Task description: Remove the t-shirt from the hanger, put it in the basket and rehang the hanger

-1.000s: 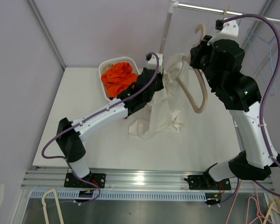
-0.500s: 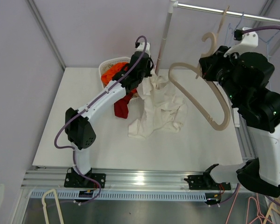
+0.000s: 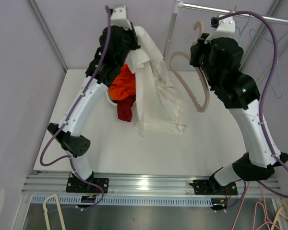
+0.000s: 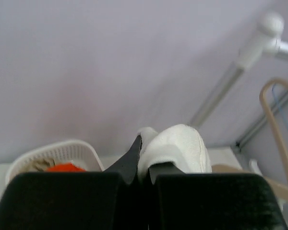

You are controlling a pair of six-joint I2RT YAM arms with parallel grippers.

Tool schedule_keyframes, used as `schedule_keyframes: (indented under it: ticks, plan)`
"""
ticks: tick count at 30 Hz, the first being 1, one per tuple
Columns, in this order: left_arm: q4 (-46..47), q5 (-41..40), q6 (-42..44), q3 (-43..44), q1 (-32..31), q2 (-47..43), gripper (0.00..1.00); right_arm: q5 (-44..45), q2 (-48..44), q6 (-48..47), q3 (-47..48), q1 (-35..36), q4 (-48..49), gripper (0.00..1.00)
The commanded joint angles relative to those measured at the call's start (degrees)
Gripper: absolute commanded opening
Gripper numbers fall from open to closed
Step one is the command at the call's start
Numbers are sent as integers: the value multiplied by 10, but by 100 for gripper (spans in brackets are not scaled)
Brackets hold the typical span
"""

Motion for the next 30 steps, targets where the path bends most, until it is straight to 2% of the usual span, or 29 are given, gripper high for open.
schedule_keyframes:
  ticks: [1,3,6,10,11,16,20,23,24,26,27,30]
  plan:
    - [114,6,16,31,39,-49,1,24,24,-38,53,-5,74,0]
    - [215,12,12,-20,65,-77,1,26,49,-55,66,-14,100,0]
    - [295,21,1,1,104,-79,1,20,76,-64,74,-41,147,0]
    - [298,45,-1,168,156,4,1,13,117,-68,89,-73,183,0]
    - [306,49,-6,183,175,14,1,18,126,-72,99,-76,195,0]
    - [367,80,-101,171,234,54,1,21,174,-86,115,-91,243,0]
    - [373,73,-88,174,249,81,1,20,202,-98,122,-102,278,0]
    - [384,71,-77,138,253,83,1,21,225,-117,127,-114,307,0]
    - [389,74,-72,88,253,78,1,19,231,-121,133,-119,310,0]
    - [392,92,-62,52,250,77,1,16,246,-124,140,-130,321,0]
    - [398,93,-61,-4,246,78,1,17,250,-127,142,-134,325,0]
    - [400,91,-69,-65,237,93,1,20,262,-137,151,-141,340,0]
